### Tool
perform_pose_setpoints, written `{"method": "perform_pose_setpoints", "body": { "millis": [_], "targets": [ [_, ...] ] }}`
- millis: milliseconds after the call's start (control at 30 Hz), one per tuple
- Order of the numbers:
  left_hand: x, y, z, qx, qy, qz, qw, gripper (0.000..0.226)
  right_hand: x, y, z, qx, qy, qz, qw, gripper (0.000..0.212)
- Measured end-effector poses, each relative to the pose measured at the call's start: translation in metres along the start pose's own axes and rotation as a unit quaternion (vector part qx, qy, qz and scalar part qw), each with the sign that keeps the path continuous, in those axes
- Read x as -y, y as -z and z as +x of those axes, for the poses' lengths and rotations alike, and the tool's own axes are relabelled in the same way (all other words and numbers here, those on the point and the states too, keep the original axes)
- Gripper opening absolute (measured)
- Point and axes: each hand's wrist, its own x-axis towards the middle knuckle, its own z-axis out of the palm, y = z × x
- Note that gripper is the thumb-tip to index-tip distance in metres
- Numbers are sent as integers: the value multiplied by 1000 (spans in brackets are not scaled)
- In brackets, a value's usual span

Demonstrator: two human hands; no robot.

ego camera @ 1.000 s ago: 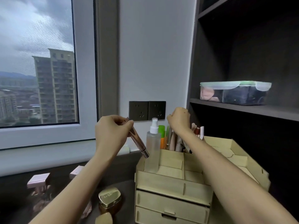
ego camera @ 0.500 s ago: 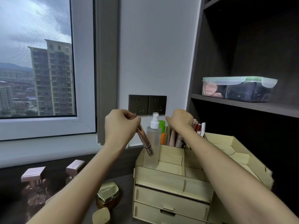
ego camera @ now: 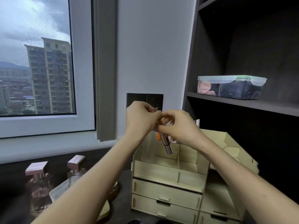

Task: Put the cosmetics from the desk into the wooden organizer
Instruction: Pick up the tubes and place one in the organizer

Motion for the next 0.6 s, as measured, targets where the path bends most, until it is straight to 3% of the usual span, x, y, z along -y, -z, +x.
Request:
{"method": "perform_pose_setpoints", "body": {
  "millis": [200, 300, 367, 433, 500, 600],
  "targets": [
    [28, -3, 3, 47, 46, -70, 995, 31, -25, 28, 4, -76, -49, 41, 995, 9],
    [51, -20, 7, 64, 66, 5, 996, 30, -39, 31, 10, -113, -82, 54, 989, 7],
    [60, -30, 14, 50, 83, 75, 992, 57, -46, 32, 17, -142, -99, 47, 984, 7],
    [67, -38, 20, 75, 105, 74, 989, 79, -50, 34, 26, -155, -116, 49, 980, 8],
    [72, -45, 24, 118, 107, 67, 985, 76, -53, 34, 34, -152, -128, 53, 979, 9],
    [79, -48, 26, 135, 56, 103, 984, 48, -54, 30, 43, -151, -129, 61, 978, 10]
  ]
}}
